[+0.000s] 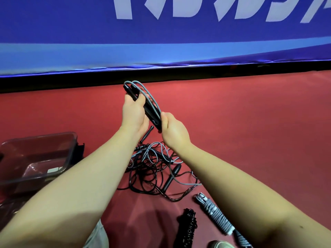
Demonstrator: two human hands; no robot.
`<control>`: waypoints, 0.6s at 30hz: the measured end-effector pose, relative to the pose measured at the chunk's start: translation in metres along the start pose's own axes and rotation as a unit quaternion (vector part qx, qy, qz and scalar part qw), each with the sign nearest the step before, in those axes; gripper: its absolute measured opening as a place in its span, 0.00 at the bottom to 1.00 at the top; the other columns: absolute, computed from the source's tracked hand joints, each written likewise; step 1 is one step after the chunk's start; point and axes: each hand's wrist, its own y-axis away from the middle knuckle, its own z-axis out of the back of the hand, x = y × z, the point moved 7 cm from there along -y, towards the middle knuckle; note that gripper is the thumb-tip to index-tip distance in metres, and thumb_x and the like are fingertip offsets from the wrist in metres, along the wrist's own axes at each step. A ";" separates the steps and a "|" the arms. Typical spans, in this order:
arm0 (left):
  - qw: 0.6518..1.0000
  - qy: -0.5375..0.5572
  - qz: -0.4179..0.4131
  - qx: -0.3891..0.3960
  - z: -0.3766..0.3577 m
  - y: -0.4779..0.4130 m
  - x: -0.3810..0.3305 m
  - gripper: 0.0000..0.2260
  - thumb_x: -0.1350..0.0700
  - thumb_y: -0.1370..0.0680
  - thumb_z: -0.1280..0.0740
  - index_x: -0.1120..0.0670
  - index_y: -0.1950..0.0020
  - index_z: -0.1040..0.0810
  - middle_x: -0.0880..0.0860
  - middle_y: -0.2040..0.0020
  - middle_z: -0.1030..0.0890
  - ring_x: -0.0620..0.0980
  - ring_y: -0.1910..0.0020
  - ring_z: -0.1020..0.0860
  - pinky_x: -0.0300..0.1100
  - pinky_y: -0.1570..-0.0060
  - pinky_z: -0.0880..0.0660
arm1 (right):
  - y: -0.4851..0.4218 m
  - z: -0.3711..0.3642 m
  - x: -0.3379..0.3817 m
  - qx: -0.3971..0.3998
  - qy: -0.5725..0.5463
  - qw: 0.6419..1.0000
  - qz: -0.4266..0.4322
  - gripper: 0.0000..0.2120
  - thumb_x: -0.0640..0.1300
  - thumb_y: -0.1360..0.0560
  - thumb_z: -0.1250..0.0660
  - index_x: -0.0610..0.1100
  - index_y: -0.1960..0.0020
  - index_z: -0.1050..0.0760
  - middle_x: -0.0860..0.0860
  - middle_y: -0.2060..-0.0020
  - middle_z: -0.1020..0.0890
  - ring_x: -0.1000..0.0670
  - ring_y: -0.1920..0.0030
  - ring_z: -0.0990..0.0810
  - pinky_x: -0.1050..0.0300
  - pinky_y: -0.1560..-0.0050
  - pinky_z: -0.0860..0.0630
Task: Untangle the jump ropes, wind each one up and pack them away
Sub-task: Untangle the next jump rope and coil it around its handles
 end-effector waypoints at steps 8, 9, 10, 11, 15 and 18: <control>0.999 0.001 0.033 0.035 -0.002 -0.002 0.000 0.08 0.64 0.18 0.44 0.55 0.54 0.30 0.54 0.60 0.25 0.49 0.62 0.25 0.47 0.55 0.25 | 0.003 -0.004 0.007 -0.033 0.033 0.999 -0.007 0.21 0.52 0.18 0.58 0.42 0.50 0.30 0.49 0.63 0.26 0.44 0.61 0.29 0.54 0.62 0.37; 0.999 -0.005 0.039 0.032 -0.001 -0.003 0.002 0.07 0.64 0.18 0.44 0.55 0.54 0.31 0.55 0.58 0.25 0.52 0.60 0.25 0.48 0.54 0.24 | 0.004 -0.004 0.008 -0.028 0.052 0.998 -0.001 0.21 0.52 0.17 0.58 0.42 0.48 0.29 0.49 0.63 0.26 0.44 0.61 0.29 0.54 0.62 0.37; 0.998 -0.008 0.047 0.031 0.001 -0.002 0.004 0.07 0.64 0.18 0.45 0.55 0.53 0.31 0.57 0.56 0.24 0.54 0.58 0.24 0.50 0.54 0.24 | 0.003 -0.004 0.010 -0.025 0.070 0.997 0.006 0.21 0.51 0.17 0.58 0.42 0.47 0.29 0.49 0.62 0.25 0.44 0.61 0.28 0.54 0.62 0.36; 0.998 -0.007 0.057 0.031 0.002 -0.002 0.005 0.07 0.63 0.18 0.45 0.54 0.52 0.32 0.57 0.54 0.24 0.54 0.57 0.23 0.51 0.53 0.24 | 0.002 -0.004 0.011 -0.026 0.085 0.996 0.016 0.21 0.51 0.17 0.57 0.43 0.46 0.28 0.48 0.60 0.24 0.43 0.59 0.26 0.54 0.62 0.36; 0.996 0.045 0.068 0.027 0.006 -0.002 0.004 0.07 0.62 0.17 0.48 0.53 0.47 0.32 0.55 0.49 0.22 0.52 0.56 0.19 0.52 0.50 0.23 | 0.002 -0.004 0.016 -0.011 0.086 0.995 0.041 0.21 0.51 0.17 0.57 0.42 0.47 0.27 0.47 0.59 0.23 0.43 0.58 0.26 0.54 0.62 0.36; 0.997 0.057 0.048 -0.029 0.014 -0.005 -0.001 0.05 0.62 0.17 0.47 0.57 0.49 0.33 0.54 0.58 0.23 0.49 0.63 0.23 0.47 0.59 0.23 | 0.001 -0.005 0.017 0.019 0.042 0.998 0.043 0.23 0.52 0.17 0.56 0.41 0.44 0.27 0.47 0.59 0.22 0.45 0.58 0.27 0.54 0.61 0.36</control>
